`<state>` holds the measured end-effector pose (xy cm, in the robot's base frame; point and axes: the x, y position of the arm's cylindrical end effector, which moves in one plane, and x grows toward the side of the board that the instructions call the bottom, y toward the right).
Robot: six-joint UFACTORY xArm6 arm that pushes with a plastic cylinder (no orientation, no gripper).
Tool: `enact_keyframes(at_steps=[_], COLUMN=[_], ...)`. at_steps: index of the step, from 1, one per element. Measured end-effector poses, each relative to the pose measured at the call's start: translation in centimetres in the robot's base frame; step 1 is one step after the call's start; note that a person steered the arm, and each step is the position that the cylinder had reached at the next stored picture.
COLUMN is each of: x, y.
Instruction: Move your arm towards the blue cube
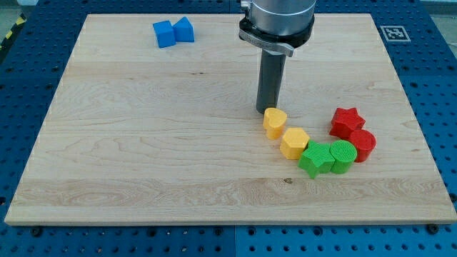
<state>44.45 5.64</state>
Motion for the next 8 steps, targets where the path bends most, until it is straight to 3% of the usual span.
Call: enact_keyframes(at_steps=[2, 3, 4, 6, 8], x=[-0.6, -5.1, -6.7, -6.7, -9.2], y=[-1.3, -6.3, -8.8, -9.0, -13.7])
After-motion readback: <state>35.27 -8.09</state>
